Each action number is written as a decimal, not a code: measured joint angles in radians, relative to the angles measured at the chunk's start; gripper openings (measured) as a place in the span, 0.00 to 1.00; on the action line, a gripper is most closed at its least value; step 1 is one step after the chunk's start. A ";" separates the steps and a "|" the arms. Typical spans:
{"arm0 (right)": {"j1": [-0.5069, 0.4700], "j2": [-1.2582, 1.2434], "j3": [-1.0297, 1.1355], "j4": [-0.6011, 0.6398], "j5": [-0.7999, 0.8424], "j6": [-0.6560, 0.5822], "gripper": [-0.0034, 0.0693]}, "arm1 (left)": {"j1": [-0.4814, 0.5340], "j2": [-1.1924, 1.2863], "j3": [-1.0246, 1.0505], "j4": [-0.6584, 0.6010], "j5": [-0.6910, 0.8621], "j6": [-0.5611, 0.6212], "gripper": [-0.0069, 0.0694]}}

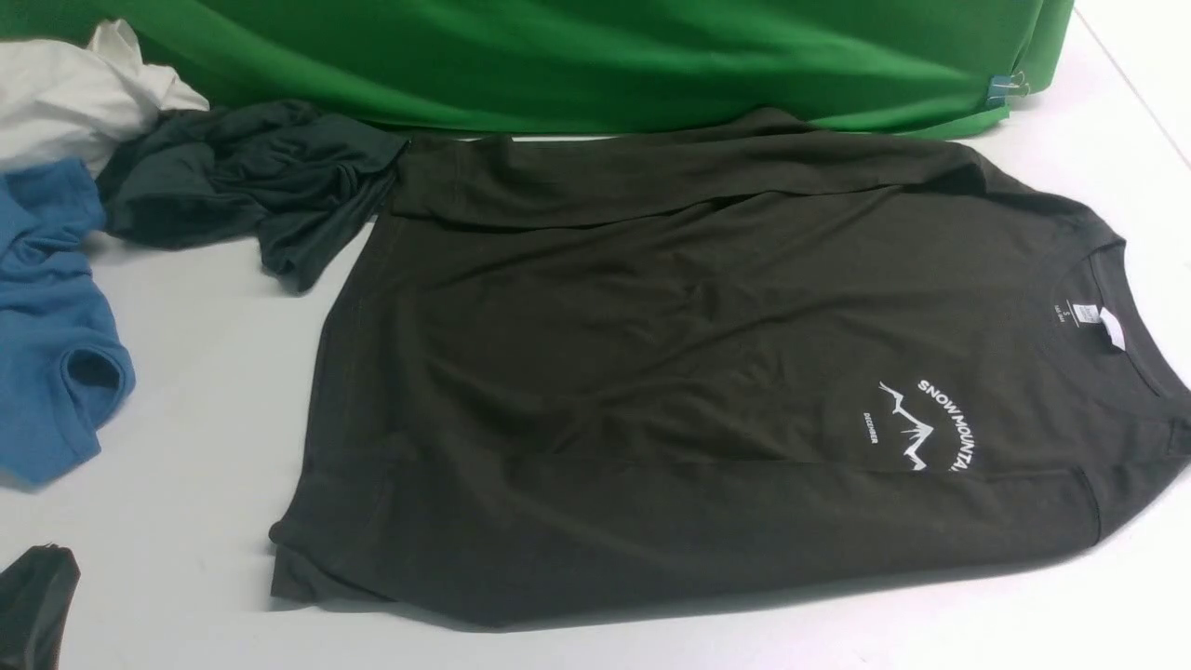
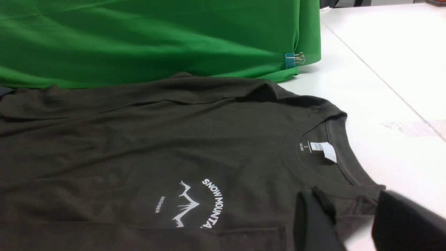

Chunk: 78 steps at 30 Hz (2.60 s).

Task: Fold a long-sleeved shirt on a white desktop.
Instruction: 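Grasp the left edge of the dark T-shirt lying flat on the table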

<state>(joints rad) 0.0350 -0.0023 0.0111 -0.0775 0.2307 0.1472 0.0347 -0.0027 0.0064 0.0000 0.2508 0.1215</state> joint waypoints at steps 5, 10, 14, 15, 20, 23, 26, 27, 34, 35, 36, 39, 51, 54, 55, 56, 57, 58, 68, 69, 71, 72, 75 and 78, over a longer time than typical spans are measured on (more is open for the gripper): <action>0.000 0.000 0.000 0.000 0.001 0.000 0.38 | 0.000 0.000 0.000 0.000 0.000 0.000 0.12; 0.000 0.000 0.000 0.000 0.001 0.000 0.38 | 0.000 0.000 0.000 0.000 0.000 0.000 0.12; 0.000 0.000 0.000 0.000 0.001 0.000 0.38 | 0.000 0.000 0.000 0.000 0.000 0.000 0.12; 0.000 0.000 0.000 0.000 0.001 0.000 0.38 | 0.000 0.000 0.000 0.000 0.000 0.000 0.12; 0.000 0.000 0.000 0.000 0.002 0.000 0.38 | 0.000 0.000 0.000 0.000 0.000 0.000 0.12; 0.000 0.000 0.000 0.000 0.002 0.000 0.38 | 0.000 0.000 0.000 0.000 0.000 0.000 0.12; 0.000 0.000 0.000 0.000 0.002 0.000 0.38 | 0.000 0.000 0.000 0.000 0.000 0.000 0.12; 0.000 0.000 0.000 0.000 0.002 0.000 0.38 | 0.000 0.000 0.000 0.000 0.000 0.000 0.12; 0.000 0.000 0.000 0.000 -0.006 0.000 0.38 | 0.000 0.000 0.000 0.120 -0.004 0.041 0.12; 0.000 0.000 0.000 0.000 -0.020 0.000 0.38 | 0.000 0.000 0.000 0.146 -0.009 0.049 0.12; 0.000 0.000 0.000 0.000 -0.022 0.000 0.38 | 0.000 0.000 0.000 0.149 -0.009 0.052 0.12; 0.000 0.000 0.000 0.000 -0.080 0.001 0.38 | 0.000 0.000 0.000 0.178 -0.016 0.062 0.12; 0.000 0.000 0.000 0.000 -0.423 0.223 0.38 | 0.000 0.000 0.000 0.128 -0.379 0.107 0.12; 0.000 0.000 0.000 0.000 -0.502 0.266 0.38 | 0.000 0.000 0.000 0.125 -0.394 0.108 0.12; 0.000 0.000 0.000 0.000 -0.539 0.271 0.38 | 0.000 0.000 0.000 0.122 -0.402 0.108 0.12; 0.000 0.000 0.000 0.001 -0.547 0.272 0.38 | 0.000 0.000 0.000 0.120 -0.408 0.106 0.12; 0.000 0.000 0.000 0.001 -0.623 0.282 0.38 | 0.000 0.000 0.000 0.094 -0.462 0.062 0.12; 0.000 0.000 0.000 0.001 -0.668 0.295 0.38 | 0.000 0.000 0.000 0.079 -0.522 -0.006 0.12; 0.000 0.052 -0.270 0.002 -0.738 0.317 0.38 | 0.000 -0.001 -0.165 0.052 -0.823 -0.462 0.12; 0.000 0.089 -0.357 0.002 -0.703 0.320 0.38 | 0.000 0.007 -0.234 0.052 -0.761 -0.482 0.12; 0.000 0.148 -0.482 0.002 -0.634 0.321 0.38 | 0.000 0.040 -0.374 0.052 -0.634 -0.498 0.12; 0.000 0.182 -0.548 0.002 -0.589 0.321 0.38 | 0.000 0.072 -0.439 0.054 -0.574 -0.500 0.12; 0.000 0.333 -0.802 0.002 -0.389 0.302 0.38 | 0.000 0.198 -0.680 0.087 -0.337 -0.501 0.12; 0.000 0.460 -0.973 0.002 -0.220 0.257 0.38 | 0.000 0.322 -0.836 0.095 -0.142 -0.501 0.12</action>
<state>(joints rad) 0.0350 0.4573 -0.9619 -0.0754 0.0107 0.4040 0.0347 0.3197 -0.8296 0.0948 0.1092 -0.3793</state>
